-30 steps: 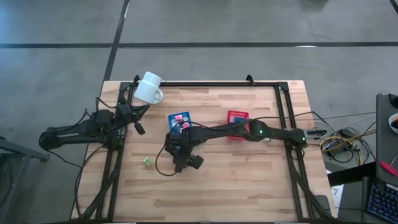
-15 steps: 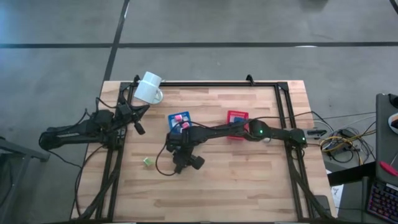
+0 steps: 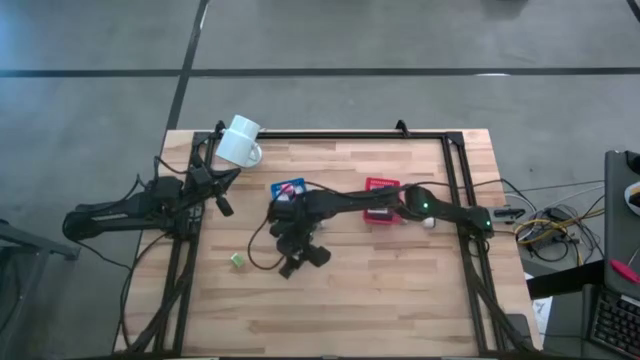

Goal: Pick & Place Office items
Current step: Put the black digital clock into the red bin

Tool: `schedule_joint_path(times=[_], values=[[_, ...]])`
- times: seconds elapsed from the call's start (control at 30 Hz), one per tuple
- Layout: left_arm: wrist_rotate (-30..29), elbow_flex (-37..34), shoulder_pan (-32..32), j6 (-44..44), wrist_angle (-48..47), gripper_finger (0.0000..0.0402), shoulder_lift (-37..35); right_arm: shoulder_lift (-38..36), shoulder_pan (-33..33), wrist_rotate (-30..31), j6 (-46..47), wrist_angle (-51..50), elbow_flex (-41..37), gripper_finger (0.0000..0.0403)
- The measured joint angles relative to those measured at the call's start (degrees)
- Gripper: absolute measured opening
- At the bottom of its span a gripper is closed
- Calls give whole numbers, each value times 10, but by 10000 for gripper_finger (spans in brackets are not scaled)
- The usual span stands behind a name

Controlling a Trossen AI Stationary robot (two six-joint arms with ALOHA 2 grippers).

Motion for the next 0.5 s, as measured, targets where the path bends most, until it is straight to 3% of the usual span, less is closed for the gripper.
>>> schedule_joint_path(times=[0.3, 0.5], values=[[2, 0, 0, -2, -1, 7, 1, -113, -1, -35, 33, 67, -66, 146], [5, 0, 0, -4, -3, 7, 1, -244, -23, -36, 89, 246, -221, 146]])
